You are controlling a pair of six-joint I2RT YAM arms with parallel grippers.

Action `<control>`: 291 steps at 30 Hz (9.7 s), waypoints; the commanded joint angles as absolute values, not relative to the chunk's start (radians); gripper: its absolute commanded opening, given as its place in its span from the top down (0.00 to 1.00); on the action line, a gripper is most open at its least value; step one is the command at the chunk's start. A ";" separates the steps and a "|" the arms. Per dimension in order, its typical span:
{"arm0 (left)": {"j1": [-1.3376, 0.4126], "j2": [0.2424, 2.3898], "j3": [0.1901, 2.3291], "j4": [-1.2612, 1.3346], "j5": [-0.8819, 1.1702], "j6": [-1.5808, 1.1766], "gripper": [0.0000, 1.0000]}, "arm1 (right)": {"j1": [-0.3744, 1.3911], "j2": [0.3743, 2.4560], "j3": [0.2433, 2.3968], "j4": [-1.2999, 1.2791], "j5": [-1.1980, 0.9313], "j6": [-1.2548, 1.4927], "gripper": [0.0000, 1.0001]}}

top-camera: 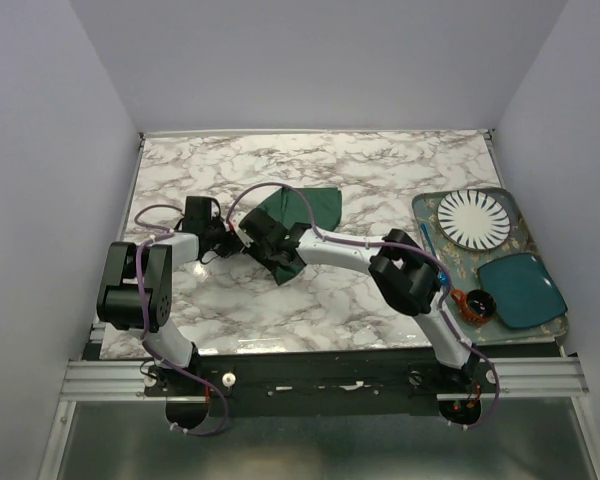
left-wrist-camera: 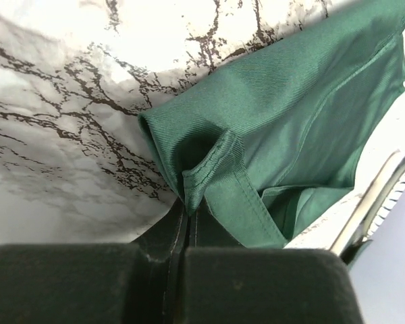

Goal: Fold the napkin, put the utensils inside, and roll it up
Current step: Roll the napkin with the utensil

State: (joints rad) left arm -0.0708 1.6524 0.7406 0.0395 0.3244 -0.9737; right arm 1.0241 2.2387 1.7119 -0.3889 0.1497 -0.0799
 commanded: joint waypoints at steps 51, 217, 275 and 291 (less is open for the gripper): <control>-0.236 1.499 0.684 0.104 0.279 -0.931 0.74 | 0.546 2.392 1.583 -0.153 -0.973 0.482 1.00; -0.140 1.752 0.999 -0.026 0.483 -0.815 1.00 | 0.681 2.200 1.479 -0.391 -0.321 0.238 0.86; -0.342 1.732 1.135 -0.218 0.343 -0.658 1.00 | 0.681 2.247 1.528 -0.439 -0.334 0.230 0.87; -0.339 1.917 1.118 -0.098 0.267 -0.690 1.00 | 0.680 2.243 1.525 -0.456 -0.327 0.212 0.86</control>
